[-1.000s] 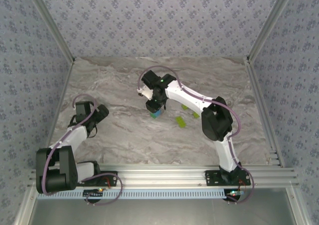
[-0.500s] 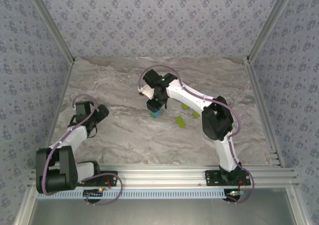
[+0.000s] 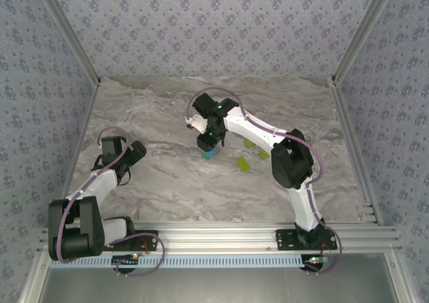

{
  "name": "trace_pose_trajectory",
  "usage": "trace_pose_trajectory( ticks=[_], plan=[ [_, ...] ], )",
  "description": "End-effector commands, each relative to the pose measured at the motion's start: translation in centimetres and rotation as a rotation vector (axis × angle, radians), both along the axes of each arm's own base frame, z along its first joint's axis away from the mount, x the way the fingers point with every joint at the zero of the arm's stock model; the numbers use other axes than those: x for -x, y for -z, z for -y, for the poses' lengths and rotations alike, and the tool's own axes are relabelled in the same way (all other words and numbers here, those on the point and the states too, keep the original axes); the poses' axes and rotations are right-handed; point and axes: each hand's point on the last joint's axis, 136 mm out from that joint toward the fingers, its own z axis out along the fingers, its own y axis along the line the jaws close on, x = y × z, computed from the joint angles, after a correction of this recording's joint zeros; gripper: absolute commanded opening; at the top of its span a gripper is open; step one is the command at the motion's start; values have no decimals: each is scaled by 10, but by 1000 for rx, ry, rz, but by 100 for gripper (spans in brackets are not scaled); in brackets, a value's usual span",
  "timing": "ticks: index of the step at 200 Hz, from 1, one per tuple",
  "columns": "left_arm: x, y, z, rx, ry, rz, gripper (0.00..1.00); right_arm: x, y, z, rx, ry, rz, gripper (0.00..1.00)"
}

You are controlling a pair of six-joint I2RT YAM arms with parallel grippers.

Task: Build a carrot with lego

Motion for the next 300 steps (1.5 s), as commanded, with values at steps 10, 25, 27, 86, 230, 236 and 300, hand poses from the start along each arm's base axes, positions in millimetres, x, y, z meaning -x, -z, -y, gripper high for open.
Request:
trace_pose_trajectory(
  ticks=[10,25,27,86,230,236,300],
  plan=[
    [-11,-14,-2,-6,11,39,97,32,49,11,126,-31,-131,34],
    [-11,-14,-2,-7,12,37,97,34,51,14,142,-37,-128,33],
    [-11,-14,-2,-6,11,39,97,34,51,13,144,-39,-127,33],
    [-11,-15,-2,-7,13,40,97,33,58,28,134,-79,-148,33],
    [-11,-13,-2,-6,12,35,97,52,87,42,199,-180,-206,33],
    [-11,-13,-1,-6,12,35,97,52,88,43,198,-169,-210,33],
    [-11,-13,-1,-4,14,36,97,63,87,56,189,-109,-212,32]
  ],
)
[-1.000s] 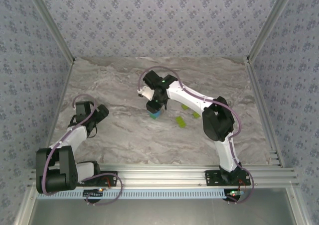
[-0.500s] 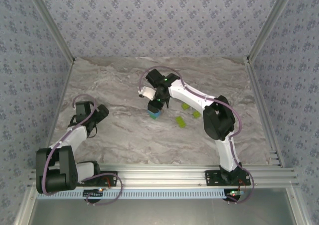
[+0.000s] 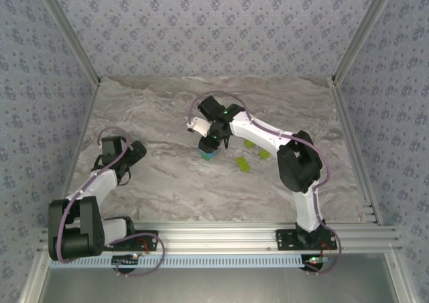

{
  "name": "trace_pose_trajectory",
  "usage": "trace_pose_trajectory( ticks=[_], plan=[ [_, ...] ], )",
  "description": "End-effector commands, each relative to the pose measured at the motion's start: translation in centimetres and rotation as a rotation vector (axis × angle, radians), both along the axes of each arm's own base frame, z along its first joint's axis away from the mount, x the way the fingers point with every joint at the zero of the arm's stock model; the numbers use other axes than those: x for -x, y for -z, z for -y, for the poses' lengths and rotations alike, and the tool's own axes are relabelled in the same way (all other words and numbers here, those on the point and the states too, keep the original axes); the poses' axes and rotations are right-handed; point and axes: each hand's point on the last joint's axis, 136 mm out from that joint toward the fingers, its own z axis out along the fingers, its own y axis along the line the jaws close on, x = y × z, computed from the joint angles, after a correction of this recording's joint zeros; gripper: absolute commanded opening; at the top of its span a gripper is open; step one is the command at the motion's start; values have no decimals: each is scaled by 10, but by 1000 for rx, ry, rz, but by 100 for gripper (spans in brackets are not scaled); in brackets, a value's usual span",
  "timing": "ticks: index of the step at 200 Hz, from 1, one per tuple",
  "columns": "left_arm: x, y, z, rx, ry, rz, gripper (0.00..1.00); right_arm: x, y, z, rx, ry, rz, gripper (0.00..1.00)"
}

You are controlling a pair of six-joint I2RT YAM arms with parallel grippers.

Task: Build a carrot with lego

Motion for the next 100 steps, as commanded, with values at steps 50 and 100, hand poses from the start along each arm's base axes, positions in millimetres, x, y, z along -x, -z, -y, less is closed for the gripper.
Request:
trace_pose_trajectory(
  ticks=[50,100],
  plan=[
    [-11,-15,-1,-6,13,41,97,56,70,55,266,19,-251,32],
    [-10,-14,-1,-6,14,38,97,54,63,51,215,26,-251,32]
  ],
)
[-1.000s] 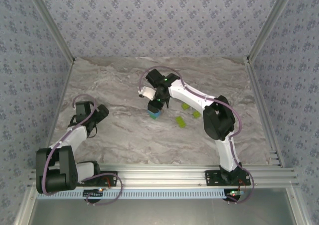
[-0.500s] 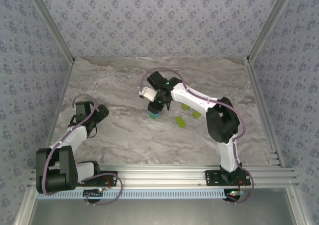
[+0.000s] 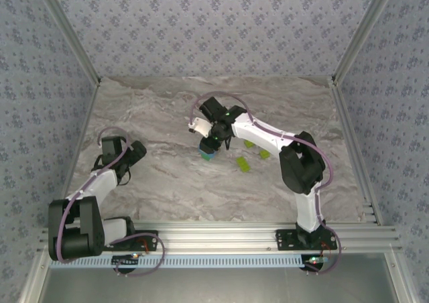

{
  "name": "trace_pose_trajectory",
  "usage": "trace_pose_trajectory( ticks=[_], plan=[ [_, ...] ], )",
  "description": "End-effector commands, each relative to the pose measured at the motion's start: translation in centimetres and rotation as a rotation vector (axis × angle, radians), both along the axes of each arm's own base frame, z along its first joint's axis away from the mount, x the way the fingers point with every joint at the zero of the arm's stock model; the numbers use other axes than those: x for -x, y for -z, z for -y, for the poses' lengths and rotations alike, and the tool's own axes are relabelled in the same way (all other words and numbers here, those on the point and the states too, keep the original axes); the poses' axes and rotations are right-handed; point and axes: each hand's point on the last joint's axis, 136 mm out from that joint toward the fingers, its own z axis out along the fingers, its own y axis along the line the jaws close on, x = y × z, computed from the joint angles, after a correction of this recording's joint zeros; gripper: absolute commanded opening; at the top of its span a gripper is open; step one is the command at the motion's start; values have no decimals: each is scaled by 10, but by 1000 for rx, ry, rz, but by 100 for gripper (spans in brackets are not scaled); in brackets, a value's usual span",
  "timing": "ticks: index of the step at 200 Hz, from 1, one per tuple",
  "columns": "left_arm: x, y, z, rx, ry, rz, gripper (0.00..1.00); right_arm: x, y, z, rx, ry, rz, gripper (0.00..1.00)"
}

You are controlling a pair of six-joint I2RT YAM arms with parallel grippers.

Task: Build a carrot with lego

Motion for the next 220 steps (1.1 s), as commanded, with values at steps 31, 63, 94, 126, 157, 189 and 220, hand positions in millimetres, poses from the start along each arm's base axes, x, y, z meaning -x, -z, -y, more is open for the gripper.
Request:
trace_pose_trajectory(
  ticks=[31,63,94,126,157,189,220],
  plan=[
    [-11,-15,-1,-6,13,39,97,53,61,47,189,28,-271,32],
    [-11,-15,-2,-6,13,39,97,53,59,45,175,38,-272,32],
    [-11,-15,-1,-6,13,41,97,57,63,41,173,29,-279,32],
    [-11,-15,-1,-6,12,41,97,59,70,45,191,35,-282,32],
    [-11,-15,-1,-6,13,40,97,61,79,56,248,44,-269,32],
    [-11,-15,-2,-7,13,41,97,65,92,65,301,41,-271,32],
    [-11,-15,-2,-7,13,41,97,71,104,71,347,34,-275,32]
  ],
)
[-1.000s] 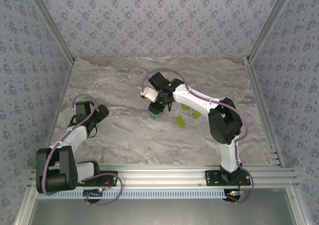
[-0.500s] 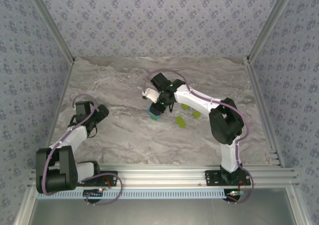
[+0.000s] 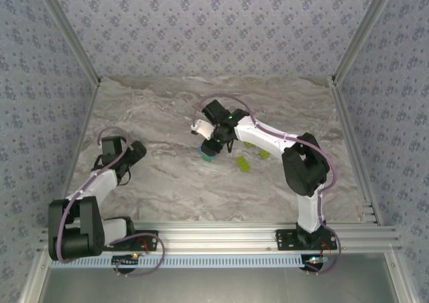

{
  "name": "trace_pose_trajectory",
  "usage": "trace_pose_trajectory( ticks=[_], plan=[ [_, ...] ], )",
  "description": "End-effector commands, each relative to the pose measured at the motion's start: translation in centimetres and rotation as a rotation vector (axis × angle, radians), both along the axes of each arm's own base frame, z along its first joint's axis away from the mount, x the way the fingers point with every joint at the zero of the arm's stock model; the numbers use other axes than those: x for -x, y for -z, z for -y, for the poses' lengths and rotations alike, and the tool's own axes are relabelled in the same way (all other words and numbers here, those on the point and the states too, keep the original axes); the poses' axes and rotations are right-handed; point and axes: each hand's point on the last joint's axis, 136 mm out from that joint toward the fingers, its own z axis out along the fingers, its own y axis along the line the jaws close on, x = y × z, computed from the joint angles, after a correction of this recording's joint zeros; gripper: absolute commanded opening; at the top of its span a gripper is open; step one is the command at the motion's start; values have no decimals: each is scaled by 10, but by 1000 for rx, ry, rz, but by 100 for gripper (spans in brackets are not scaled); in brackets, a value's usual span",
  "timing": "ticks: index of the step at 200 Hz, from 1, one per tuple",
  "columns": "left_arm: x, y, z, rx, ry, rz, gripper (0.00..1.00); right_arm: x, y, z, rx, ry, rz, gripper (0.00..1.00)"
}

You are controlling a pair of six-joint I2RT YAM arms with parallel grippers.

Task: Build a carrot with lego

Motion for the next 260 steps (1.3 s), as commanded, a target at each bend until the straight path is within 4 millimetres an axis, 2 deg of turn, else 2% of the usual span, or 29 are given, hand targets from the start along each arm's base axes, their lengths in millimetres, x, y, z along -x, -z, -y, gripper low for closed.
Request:
trace_pose_trajectory(
  ticks=[1,103,131,150,214,232,260],
  plan=[
    [-11,-15,-2,-7,13,41,97,62,95,64,354,12,-266,32],
    [-11,-14,-1,-6,13,38,97,78,122,81,435,2,-325,31],
    [-11,-14,-1,-7,13,37,97,77,118,77,408,5,-325,31],
    [-11,-14,-1,-5,13,38,97,70,99,68,352,12,-299,30],
    [-11,-14,-1,-5,14,37,97,16,-20,34,131,95,-115,31],
    [-11,-14,-1,-5,13,37,97,7,-40,30,106,133,-80,31],
    [-11,-15,-1,-5,14,40,97,-4,-53,28,51,226,-43,32]
  ],
)
